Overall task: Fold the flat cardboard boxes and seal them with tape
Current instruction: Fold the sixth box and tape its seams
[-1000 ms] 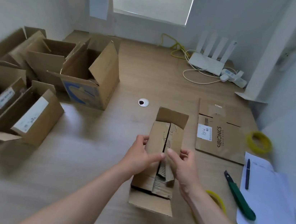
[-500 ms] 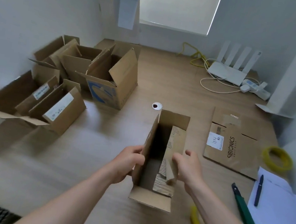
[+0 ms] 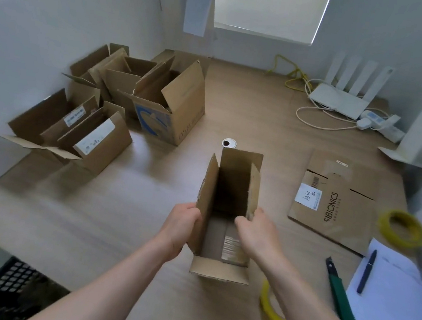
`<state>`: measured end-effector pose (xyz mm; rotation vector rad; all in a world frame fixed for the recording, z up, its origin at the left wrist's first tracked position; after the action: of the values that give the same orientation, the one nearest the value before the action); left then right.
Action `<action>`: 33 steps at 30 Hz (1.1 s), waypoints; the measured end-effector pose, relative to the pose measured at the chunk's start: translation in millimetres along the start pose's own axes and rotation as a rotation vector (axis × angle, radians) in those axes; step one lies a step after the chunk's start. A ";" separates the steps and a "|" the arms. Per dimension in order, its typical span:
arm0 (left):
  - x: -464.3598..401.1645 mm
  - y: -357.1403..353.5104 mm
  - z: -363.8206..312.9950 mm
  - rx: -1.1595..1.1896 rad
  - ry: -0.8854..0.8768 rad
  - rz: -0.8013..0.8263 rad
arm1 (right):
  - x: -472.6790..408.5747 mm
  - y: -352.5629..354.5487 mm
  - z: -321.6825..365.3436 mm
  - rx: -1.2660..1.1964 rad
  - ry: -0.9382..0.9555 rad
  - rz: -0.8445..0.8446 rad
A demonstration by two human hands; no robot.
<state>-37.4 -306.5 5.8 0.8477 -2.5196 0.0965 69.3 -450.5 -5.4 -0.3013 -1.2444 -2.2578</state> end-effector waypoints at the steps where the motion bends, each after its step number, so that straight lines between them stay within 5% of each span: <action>1: -0.5 1.0 0.3 -0.011 -0.005 -0.019 | -3.2 10.3 -7.1 -0.086 0.005 -0.009; 6: -4.0 3.2 1.5 -0.002 -0.002 -0.052 | -2.3 26.7 -52.4 -0.738 -0.150 0.146; 9: -2.4 -7.0 -3.8 -0.042 -0.037 -0.046 | 2.3 24.7 -49.9 -0.571 -0.010 -0.006; 13: 4.4 -21.2 -8.3 -0.073 -0.084 -0.024 | 20.5 17.7 -12.6 0.042 0.155 -0.190; 18: 9.3 -25.9 -8.0 -0.064 -0.120 -0.034 | 28.0 -1.3 2.6 0.360 0.174 -0.151; 26: -11.5 21.8 -11.1 -0.014 -0.032 -0.030 | 18.8 17.1 -9.6 -0.185 0.150 -0.110; 33: -48.6 59.0 -39.9 -0.141 -0.135 0.029 | 26.7 -13.0 51.8 -0.272 0.121 -0.275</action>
<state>-21.6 -223.6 23.6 0.7846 -2.6283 -0.1319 36.8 -411.1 25.4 -0.0938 -0.9647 -2.6432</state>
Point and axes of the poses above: each hand's wrist, its own x-axis away from the middle knuckle, its own y-axis out of the back of the hand, z = x × y, the point moved 5 cm from there along -x, towards the middle knuckle, and after that the axes turned 7 degrees about x, right-handed, at the moved point
